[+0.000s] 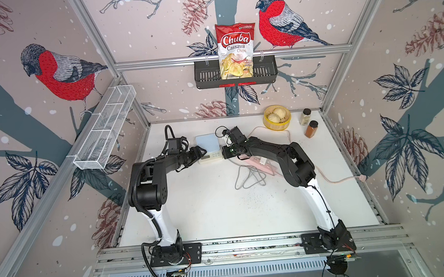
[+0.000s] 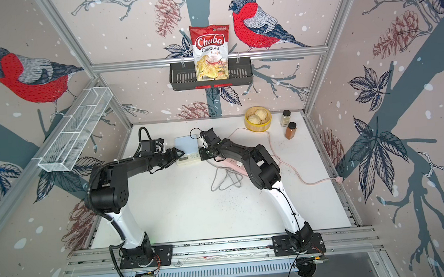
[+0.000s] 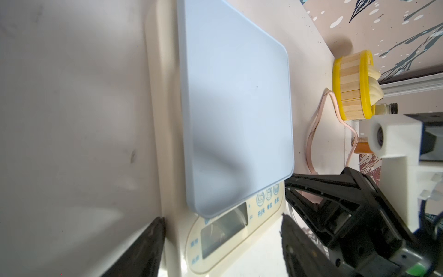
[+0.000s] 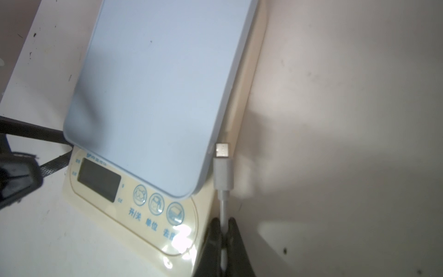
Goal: Charge the electronic scale
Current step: Move the electronic scale to the center of the board.
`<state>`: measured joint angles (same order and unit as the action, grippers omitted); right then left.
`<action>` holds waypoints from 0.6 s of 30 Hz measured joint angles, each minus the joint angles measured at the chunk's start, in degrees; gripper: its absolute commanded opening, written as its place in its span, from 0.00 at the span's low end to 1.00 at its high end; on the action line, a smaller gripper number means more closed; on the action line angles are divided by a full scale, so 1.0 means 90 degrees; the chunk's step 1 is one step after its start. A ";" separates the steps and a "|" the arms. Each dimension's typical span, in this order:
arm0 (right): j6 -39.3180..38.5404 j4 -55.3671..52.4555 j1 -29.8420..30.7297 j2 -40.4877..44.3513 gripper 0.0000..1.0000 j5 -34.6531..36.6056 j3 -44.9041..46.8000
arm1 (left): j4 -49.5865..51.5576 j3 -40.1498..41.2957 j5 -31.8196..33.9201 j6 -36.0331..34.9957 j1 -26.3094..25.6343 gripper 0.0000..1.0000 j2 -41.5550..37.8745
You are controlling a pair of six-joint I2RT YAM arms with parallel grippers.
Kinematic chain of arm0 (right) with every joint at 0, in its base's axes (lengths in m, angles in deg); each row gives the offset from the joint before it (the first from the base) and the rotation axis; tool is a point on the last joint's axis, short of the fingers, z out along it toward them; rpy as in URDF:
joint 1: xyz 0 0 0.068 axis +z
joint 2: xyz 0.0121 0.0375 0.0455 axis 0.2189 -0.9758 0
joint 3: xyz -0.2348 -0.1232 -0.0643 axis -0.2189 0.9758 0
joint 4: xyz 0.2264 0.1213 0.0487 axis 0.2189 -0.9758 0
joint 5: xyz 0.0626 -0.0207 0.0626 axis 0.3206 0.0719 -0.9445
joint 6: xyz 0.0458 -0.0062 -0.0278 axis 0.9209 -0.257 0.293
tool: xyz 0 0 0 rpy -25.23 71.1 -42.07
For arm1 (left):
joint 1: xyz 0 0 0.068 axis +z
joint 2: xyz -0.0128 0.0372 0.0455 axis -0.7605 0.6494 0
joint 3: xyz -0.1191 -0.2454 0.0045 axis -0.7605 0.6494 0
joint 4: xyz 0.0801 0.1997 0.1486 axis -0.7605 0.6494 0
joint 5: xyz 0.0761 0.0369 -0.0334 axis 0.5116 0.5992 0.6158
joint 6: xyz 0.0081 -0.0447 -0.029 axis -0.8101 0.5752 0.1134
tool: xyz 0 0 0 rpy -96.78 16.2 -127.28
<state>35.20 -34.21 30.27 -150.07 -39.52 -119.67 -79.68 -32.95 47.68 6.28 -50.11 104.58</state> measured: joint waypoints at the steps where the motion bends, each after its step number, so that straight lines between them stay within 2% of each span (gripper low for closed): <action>1: 0.0002 0.0034 0.0080 0.0141 0.00 0.0053 0.0223 | -0.0015 0.0185 0.0019 0.0000 0.0000 0.73 -0.0180; 6: 0.0192 0.0325 0.0534 0.1039 0.00 0.0119 0.1685 | 0.0024 0.1073 0.0138 -0.0046 -0.0002 0.72 -0.1095; 11: 0.0573 0.0636 0.0809 0.1853 0.00 0.0134 0.2880 | 0.0697 0.1710 0.0187 -0.0359 -0.0032 0.76 -0.2057; 14: 0.0896 0.0653 0.0704 0.2164 0.00 0.0466 0.3245 | 0.1066 0.1734 0.0342 -0.0542 0.0015 0.78 -0.2336; 18: 0.1207 0.0614 0.0488 0.2441 0.00 0.0906 0.3444 | 0.1460 0.1309 0.0459 -0.0860 0.0119 0.78 -0.2132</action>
<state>46.07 -28.68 34.67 -128.10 -31.36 -88.67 -66.54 -21.16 51.81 -1.46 -49.04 85.38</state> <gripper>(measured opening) 0.077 0.777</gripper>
